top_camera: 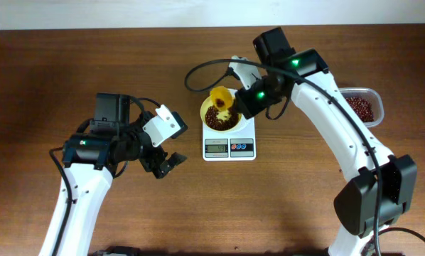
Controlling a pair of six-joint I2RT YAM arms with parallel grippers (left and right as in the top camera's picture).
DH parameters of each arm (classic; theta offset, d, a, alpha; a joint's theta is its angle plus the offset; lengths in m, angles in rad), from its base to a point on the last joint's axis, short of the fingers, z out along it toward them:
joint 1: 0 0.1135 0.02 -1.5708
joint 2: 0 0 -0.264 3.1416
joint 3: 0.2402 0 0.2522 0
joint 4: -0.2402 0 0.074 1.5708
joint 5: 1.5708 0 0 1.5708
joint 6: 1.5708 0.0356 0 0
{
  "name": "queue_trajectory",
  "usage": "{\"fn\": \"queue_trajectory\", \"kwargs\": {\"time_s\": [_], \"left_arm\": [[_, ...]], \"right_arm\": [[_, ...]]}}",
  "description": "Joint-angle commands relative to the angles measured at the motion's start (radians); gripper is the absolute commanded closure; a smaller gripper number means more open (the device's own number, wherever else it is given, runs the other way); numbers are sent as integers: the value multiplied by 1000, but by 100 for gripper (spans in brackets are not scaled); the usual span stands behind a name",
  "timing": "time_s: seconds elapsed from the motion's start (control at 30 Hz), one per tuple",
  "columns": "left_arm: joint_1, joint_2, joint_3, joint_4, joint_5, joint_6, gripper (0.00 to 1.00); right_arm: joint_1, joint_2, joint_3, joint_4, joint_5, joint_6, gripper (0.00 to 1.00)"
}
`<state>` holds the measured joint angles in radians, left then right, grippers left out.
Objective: Scoop item into bowl and weigh 50g on scale
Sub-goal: 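Move the scoop with the right gripper to the bean tub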
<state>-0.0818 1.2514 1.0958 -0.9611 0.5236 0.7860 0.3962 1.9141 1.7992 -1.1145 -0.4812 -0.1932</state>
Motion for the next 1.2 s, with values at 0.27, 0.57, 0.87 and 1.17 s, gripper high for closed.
{"fn": "queue_trajectory", "kwargs": {"time_s": [0.27,0.57,0.87,1.17], "left_arm": [[6,0,-2,-2,3,13,1],[6,0,-2,-2,3,13,1],[6,0,-2,-2,3,13,1],[6,0,-2,-1,3,13,1]], "right_arm": [[-107,-23,24,3,-420,45,96],[-388,-23,24,-36,-398,41,96],[-462,-23,24,-42,-399,42,96],[-270,-23,23,-42,-255,14,96]]}}
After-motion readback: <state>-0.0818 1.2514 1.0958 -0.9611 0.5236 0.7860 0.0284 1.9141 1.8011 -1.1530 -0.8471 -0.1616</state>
